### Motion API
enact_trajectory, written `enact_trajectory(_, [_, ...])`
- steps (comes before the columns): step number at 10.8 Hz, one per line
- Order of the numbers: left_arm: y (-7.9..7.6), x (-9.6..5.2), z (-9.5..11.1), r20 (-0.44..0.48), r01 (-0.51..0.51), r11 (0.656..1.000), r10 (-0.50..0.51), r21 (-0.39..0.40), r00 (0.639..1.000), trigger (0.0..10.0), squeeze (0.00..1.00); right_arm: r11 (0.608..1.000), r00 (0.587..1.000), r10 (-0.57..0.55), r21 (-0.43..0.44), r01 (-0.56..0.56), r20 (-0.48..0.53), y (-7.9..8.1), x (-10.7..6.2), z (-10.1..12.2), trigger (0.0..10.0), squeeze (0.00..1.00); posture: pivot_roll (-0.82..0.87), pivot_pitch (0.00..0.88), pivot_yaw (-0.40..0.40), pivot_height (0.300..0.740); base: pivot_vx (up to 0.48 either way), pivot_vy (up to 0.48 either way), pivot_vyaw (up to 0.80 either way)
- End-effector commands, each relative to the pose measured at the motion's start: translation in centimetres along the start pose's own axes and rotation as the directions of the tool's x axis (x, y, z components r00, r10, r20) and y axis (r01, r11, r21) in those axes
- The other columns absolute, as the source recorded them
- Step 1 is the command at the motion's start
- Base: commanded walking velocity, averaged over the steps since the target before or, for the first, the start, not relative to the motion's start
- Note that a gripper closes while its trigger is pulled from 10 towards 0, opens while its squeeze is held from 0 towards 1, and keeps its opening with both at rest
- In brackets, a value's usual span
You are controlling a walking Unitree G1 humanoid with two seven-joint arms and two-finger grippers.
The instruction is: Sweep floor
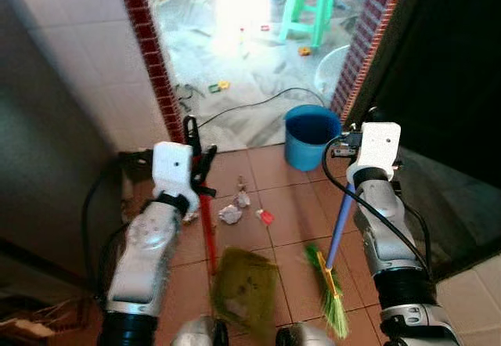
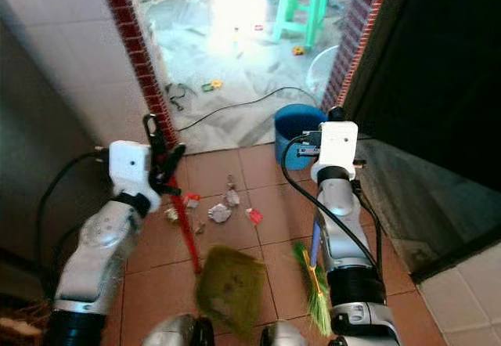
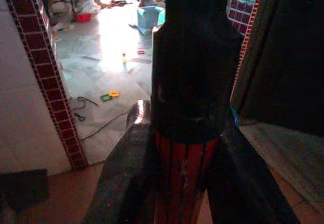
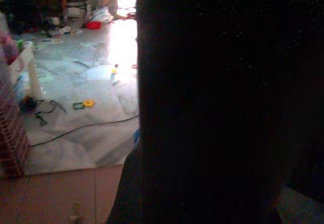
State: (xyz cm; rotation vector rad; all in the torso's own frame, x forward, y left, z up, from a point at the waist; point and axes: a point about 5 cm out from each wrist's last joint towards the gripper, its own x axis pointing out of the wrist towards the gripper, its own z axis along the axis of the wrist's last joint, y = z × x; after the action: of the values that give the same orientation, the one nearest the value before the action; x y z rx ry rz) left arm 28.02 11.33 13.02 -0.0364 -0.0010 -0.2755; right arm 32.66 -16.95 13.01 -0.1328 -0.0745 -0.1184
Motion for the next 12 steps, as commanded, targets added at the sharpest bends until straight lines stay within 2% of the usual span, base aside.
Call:
enact_trajectory(1, [-0.3,0.3,1.4,0.066,-0.001,1.0,0.002,-0.008,0.998,10.0,0.0,1.0,1.0,0.017,-0.003,-0.017,0.018,0.4,0.2,0.4,10.0,0.0,0.04,0.079,-0.001,0.74,0.0,0.0,0.0])
enact_trajectory(4, [-0.9,0.9,2.3,0.096,-0.002,0.999,0.005,-0.032,0.995,10.0,0.0,0.999,0.998,0.046,-0.014,-0.046,0.047,1.0,0.8,1.6,10.0,0.0,0.03,0.087,-0.022,0.74,0.0,0.0,0.0])
enact_trajectory(9, [-1.6,1.2,2.4,0.105,-0.001,0.999,0.006,-0.053,0.994,10.0,0.0,0.998,0.998,0.062,-0.014,-0.062,0.032,0.8,0.7,1.1,10.0,0.0,0.02,0.08,-0.058,0.74,0.0,0.0,0.0])
enact_trajectory(12, [-1.4,1.1,2.3,0.103,-0.002,0.998,0.008,-0.058,0.995,10.0,0.0,0.998,0.997,0.069,-0.011,-0.069,0.029,1.0,0.6,1.0,10.0,0.0,0.02,0.079,-0.06,0.74,0.0,0.0,-0.35])
